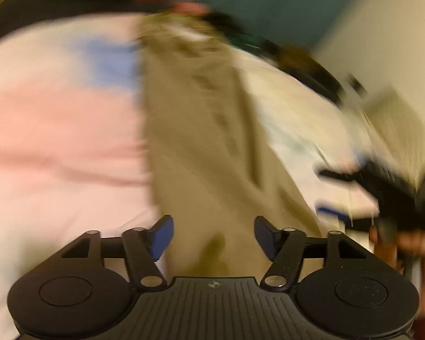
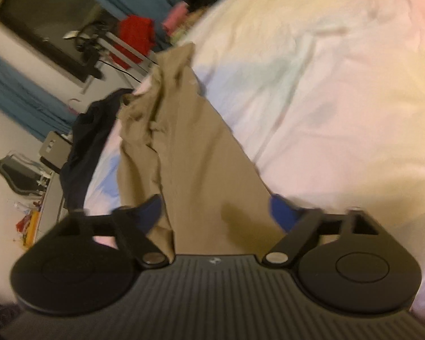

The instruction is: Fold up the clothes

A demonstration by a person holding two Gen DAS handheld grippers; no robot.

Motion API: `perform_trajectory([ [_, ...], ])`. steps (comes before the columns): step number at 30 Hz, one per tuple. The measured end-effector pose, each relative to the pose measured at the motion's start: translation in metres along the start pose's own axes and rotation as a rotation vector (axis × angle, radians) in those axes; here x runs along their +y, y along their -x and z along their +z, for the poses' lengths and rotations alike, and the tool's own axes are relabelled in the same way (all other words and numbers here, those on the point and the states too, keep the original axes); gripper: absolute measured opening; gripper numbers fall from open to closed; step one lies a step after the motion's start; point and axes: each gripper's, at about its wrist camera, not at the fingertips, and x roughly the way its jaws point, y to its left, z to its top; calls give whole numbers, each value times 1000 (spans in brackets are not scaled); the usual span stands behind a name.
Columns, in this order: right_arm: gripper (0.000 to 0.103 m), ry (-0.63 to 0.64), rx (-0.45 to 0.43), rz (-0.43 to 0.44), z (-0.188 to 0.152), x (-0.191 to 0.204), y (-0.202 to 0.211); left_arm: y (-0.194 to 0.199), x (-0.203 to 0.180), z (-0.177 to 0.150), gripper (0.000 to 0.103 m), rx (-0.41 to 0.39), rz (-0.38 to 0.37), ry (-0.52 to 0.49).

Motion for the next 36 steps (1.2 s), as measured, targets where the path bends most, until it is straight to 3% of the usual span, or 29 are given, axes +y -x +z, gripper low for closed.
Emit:
perform_trajectory([
  [3, 80, -83, -7, -25, 0, -10, -2, -9, 26, -1, 65, 65, 17, 144],
  [5, 80, -103, -30, -51, 1, -13, 0, -17, 32, -5, 64, 112, -17, 210],
  [7, 80, -126, -42, -72, 0, -16, 1, -22, 33, -7, 55, 134, -56, 243],
  [12, 79, -227, -27, -71, -1, -31, -5, -31, 27, -15, 31, 185, -108, 235],
  [15, 78, -293, -17, -61, 0, -41, -7, -38, 23, -17, 32, 199, -110, 239],
  [20, 80, -267, -2, -69, 0, -36, -10, -50, 25, -18, 29, 209, -132, 286],
  [22, 80, -275, 13, -53, -1, -36, -10, -47, 24, -19, 3, 196, -122, 281],
  [30, 79, -256, 82, -25, -6, -29, -15, -21, 19, -15, 2, 94, -163, 256],
  [36, 79, -211, 153, -35, -13, -20, -21, -21, 25, -15, 2, 108, -150, 284],
])
